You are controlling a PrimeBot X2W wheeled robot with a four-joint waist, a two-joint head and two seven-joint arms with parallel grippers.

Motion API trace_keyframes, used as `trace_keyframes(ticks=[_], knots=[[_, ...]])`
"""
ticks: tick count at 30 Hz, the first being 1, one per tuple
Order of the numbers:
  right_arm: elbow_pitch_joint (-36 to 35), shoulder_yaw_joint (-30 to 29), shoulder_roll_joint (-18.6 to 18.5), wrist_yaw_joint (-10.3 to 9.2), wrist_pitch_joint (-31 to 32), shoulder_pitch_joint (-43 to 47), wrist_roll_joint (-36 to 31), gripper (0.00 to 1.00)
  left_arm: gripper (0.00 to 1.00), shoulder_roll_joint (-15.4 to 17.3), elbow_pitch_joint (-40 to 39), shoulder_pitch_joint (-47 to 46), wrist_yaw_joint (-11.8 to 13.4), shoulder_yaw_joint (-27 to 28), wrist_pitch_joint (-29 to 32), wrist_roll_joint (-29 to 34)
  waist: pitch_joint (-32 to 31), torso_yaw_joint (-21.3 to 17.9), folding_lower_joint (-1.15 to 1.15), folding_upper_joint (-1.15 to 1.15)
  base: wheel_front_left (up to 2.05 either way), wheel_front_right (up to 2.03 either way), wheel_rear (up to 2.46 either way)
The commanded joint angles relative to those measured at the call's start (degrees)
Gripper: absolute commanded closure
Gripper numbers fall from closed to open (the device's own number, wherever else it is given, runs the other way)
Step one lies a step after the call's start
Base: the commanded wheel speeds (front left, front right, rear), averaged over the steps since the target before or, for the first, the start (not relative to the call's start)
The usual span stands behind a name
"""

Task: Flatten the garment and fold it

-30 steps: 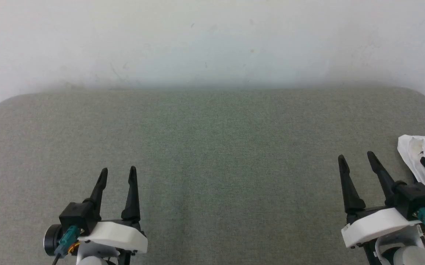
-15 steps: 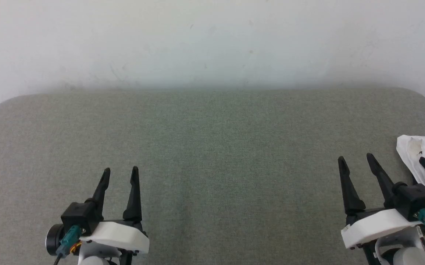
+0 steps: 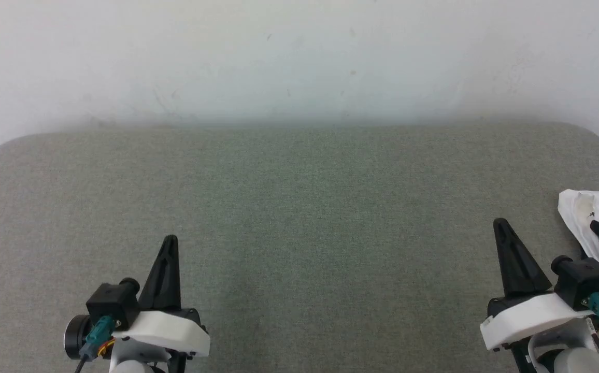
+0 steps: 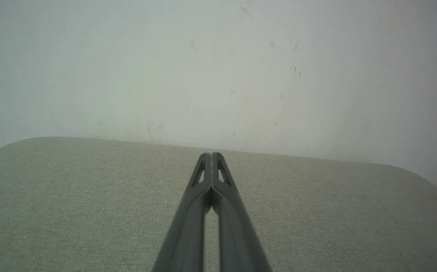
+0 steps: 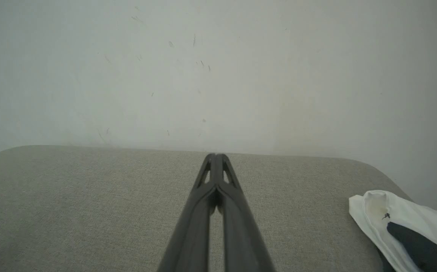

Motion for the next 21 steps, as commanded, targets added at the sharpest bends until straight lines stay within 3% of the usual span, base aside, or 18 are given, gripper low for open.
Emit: trace_keyframes(ticks=[1,21], knots=[[-0.14,0.05,0.02,-0.01,0.1,0.01,-0.35,1.0,1.0,-0.02,-0.53,0.16,0.16,0.02,0.4,0.57,0.02,-0.03,0.0,-0.01,0.0,0.0,0.0],[-0.61,0.34,0.06,-0.03,1.39,0.04,-1.41,1.0,1.0,-0.08,-2.13,0.53,0.55,0.13,2.74,2.27,0.18,-0.31,0.0,-0.01,0.0,0.0,0.0]])
